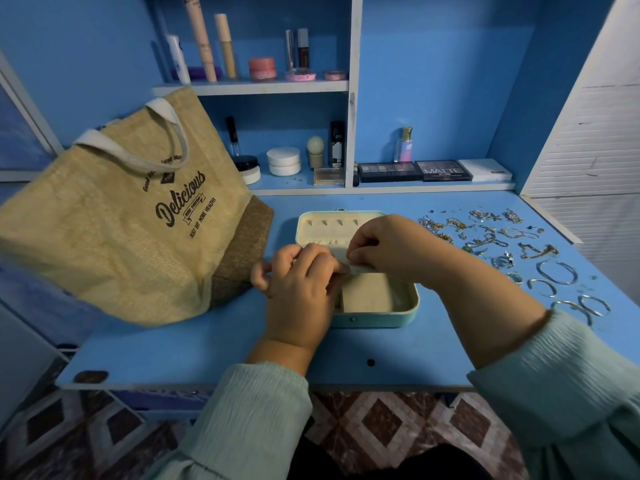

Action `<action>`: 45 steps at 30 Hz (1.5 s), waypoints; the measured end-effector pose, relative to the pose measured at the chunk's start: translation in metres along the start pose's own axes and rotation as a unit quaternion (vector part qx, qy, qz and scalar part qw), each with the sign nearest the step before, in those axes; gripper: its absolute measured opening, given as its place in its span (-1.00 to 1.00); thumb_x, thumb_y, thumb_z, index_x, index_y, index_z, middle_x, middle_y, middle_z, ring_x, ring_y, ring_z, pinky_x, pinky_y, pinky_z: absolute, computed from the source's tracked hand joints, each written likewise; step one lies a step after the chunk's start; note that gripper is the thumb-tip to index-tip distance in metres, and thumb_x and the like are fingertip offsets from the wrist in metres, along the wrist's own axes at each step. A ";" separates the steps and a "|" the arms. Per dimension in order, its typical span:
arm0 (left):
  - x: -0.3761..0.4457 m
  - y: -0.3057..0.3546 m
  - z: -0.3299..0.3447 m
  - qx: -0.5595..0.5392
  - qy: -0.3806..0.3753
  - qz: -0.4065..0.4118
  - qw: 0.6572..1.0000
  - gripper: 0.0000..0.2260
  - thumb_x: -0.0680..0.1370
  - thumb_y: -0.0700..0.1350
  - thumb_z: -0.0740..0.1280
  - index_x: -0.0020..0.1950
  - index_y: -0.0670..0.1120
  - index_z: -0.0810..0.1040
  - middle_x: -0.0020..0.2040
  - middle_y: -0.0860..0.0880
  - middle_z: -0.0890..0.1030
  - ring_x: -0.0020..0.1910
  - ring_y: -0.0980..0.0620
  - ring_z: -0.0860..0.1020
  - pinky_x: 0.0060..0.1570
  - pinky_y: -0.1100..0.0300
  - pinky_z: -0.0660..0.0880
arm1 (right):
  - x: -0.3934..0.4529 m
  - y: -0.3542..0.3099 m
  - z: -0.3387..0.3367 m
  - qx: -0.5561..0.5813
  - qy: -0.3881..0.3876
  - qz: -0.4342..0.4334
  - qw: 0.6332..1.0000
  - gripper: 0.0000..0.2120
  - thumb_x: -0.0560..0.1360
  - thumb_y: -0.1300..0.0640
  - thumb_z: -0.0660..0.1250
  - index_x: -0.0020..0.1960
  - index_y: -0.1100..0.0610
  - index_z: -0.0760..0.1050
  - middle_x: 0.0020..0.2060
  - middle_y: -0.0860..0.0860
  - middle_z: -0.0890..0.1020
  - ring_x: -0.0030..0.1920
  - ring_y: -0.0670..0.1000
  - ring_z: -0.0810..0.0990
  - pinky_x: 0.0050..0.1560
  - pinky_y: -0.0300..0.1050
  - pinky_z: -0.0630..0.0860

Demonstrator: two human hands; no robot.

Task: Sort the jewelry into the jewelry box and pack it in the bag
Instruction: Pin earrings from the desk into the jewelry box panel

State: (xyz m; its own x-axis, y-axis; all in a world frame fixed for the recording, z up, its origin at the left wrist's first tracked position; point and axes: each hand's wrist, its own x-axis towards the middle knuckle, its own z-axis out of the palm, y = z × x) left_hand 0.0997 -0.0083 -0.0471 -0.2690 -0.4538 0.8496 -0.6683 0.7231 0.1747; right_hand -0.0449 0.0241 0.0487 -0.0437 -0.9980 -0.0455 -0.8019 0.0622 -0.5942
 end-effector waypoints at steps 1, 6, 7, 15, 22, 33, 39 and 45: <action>0.000 0.000 0.000 0.001 0.002 -0.001 1.000 -0.81 0.47 -0.02 0.36 -0.15 0.06 0.33 -0.15 0.07 0.58 -0.04 -0.03 0.39 -0.23 -0.21 0.44 | 0.000 0.000 0.000 -0.006 -0.005 0.001 1.000 -0.91 0.49 0.16 0.30 -0.10 0.07 0.59 -0.12 0.03 0.62 -0.21 -0.05 0.49 -0.28 -0.32 0.39; -0.001 -0.001 0.002 -0.006 -0.003 0.003 1.000 -0.86 0.51 0.03 0.28 -0.15 0.06 0.34 -0.15 0.08 0.57 -0.06 -0.04 0.41 -0.23 -0.21 0.44 | 0.001 -0.003 0.000 -0.034 -0.030 -0.001 0.999 -0.92 0.50 0.14 0.29 -0.13 0.03 0.55 -0.07 0.03 0.62 -0.11 -0.01 0.52 -0.23 -0.29 0.40; -0.001 -0.001 0.002 -0.009 -0.003 0.003 1.000 -0.87 0.52 0.04 0.27 -0.15 0.06 0.34 -0.15 0.08 0.56 -0.07 -0.05 0.42 -0.22 -0.21 0.44 | 0.001 -0.003 0.000 -0.040 -0.036 -0.001 0.999 -0.92 0.50 0.14 0.29 -0.14 0.02 0.54 -0.08 0.02 0.61 -0.10 -0.01 0.52 -0.22 -0.29 0.41; -0.004 -0.001 0.003 -0.007 0.002 -0.004 1.000 -0.85 0.48 0.00 0.33 -0.15 0.08 0.35 -0.10 0.10 0.50 -0.05 -0.04 0.42 -0.22 -0.21 0.44 | 0.002 -0.001 -0.005 -0.071 -0.053 -0.021 0.996 -0.85 0.54 0.14 0.22 0.01 0.07 0.56 -0.08 -0.04 0.56 -0.10 -0.08 0.45 -0.20 -0.35 0.35; -0.004 0.000 0.002 -0.001 0.005 -0.009 1.000 -0.86 0.49 0.04 0.29 -0.16 0.07 0.34 -0.09 0.10 0.48 -0.04 -0.01 0.36 -0.24 -0.22 0.44 | 0.001 -0.007 -0.006 -0.126 -0.079 -0.043 0.988 -0.89 0.54 0.13 0.21 -0.04 0.04 0.52 -0.12 -0.07 0.53 -0.09 -0.06 0.44 -0.11 -0.24 0.36; -0.004 0.001 0.002 -0.002 0.007 -0.011 1.000 -0.85 0.49 0.02 0.28 -0.17 0.05 0.32 -0.19 0.07 0.57 -0.08 -0.01 0.35 -0.26 -0.23 0.45 | -0.003 -0.018 -0.004 -0.165 -0.066 -0.022 0.984 -0.84 0.51 0.21 0.22 0.01 0.09 0.56 0.01 0.05 0.61 0.04 0.06 0.54 -0.09 -0.16 0.43; -0.004 0.000 0.003 -0.007 -0.001 -0.022 1.000 -0.85 0.47 0.01 0.31 -0.15 0.07 0.33 -0.15 0.08 0.56 -0.06 -0.03 0.38 -0.23 -0.24 0.44 | -0.007 -0.016 -0.007 -0.152 -0.064 -0.035 0.986 -0.86 0.53 0.17 0.20 -0.01 0.05 0.52 0.00 0.00 0.57 -0.04 -0.01 0.48 -0.06 -0.17 0.42; -0.002 0.005 -0.001 0.006 0.019 -0.015 1.000 -0.87 0.49 0.03 0.24 -0.18 0.04 0.33 -0.18 0.05 0.59 -0.06 0.00 0.34 -0.15 -0.16 0.37 | -0.004 -0.021 0.000 -0.213 -0.064 -0.017 0.975 -0.83 0.53 0.19 0.22 0.08 0.13 0.52 0.06 0.06 0.57 -0.03 0.04 0.50 -0.10 -0.16 0.40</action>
State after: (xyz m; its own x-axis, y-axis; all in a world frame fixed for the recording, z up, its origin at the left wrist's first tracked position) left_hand 0.0980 -0.0032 -0.0478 -0.2228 -0.4548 0.8623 -0.6843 0.7029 0.1939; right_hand -0.0279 0.0272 0.0612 0.0399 -0.9881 -0.1485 -0.9773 -0.0076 -0.2115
